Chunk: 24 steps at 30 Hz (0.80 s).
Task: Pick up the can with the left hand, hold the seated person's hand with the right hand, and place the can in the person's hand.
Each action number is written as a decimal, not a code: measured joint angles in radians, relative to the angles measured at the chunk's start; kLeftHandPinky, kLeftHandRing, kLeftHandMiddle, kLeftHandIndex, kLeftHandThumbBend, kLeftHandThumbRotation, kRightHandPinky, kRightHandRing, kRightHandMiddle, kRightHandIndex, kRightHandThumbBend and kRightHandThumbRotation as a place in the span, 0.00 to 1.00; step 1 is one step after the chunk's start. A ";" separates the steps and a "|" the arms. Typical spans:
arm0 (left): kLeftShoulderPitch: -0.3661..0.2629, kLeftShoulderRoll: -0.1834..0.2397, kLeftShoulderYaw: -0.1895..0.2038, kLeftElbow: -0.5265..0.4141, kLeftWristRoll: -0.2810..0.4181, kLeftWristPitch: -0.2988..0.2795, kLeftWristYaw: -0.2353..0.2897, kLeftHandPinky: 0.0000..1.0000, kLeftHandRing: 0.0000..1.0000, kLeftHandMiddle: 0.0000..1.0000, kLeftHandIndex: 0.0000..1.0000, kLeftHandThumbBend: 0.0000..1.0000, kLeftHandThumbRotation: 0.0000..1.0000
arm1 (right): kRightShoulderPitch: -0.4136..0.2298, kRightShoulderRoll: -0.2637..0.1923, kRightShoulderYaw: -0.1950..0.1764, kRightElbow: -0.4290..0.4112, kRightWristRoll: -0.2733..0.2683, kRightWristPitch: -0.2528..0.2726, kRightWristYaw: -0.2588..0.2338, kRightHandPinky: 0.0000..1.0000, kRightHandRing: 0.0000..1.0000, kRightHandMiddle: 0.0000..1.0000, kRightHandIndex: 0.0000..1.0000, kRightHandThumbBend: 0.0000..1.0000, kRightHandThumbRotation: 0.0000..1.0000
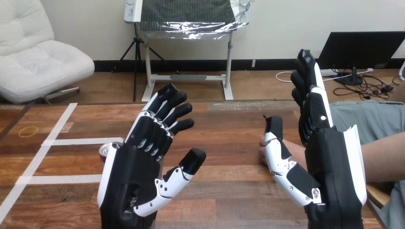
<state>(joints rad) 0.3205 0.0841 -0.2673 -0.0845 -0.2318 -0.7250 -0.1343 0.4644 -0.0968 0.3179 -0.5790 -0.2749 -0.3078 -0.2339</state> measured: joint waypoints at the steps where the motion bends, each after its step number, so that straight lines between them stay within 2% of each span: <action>1: 0.000 0.000 0.001 0.000 0.000 0.000 -0.001 0.78 0.84 0.86 0.87 0.56 0.17 | 0.000 0.000 0.000 0.000 0.003 0.000 0.000 1.00 1.00 1.00 1.00 0.00 0.00; 4: 0.000 0.000 0.004 0.000 -0.001 0.000 -0.003 0.79 0.84 0.86 0.87 0.56 0.16 | 0.000 0.000 0.002 0.002 0.028 -0.003 0.004 1.00 1.00 1.00 1.00 0.00 0.00; 12: 0.000 0.000 0.010 0.000 -0.001 0.000 -0.010 0.79 0.84 0.87 0.88 0.56 0.16 | -0.002 0.000 0.025 0.002 0.212 0.003 0.045 1.00 1.00 1.00 1.00 0.00 0.00; 20: 0.000 0.000 0.010 0.000 0.000 0.000 -0.011 0.78 0.84 0.87 0.88 0.55 0.15 | -0.001 -0.002 0.043 -0.006 0.396 0.061 0.083 1.00 1.00 1.00 1.00 0.00 0.00; 24: 0.000 0.000 0.010 0.000 0.001 0.000 -0.011 0.78 0.84 0.87 0.88 0.55 0.15 | 0.001 -0.003 0.045 -0.007 0.450 0.086 0.089 1.00 1.00 1.00 1.00 0.00 0.01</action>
<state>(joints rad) 0.3201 0.0842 -0.2574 -0.0845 -0.2308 -0.7250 -0.1457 0.4649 -0.0995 0.3629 -0.5855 0.1754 -0.2214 -0.1447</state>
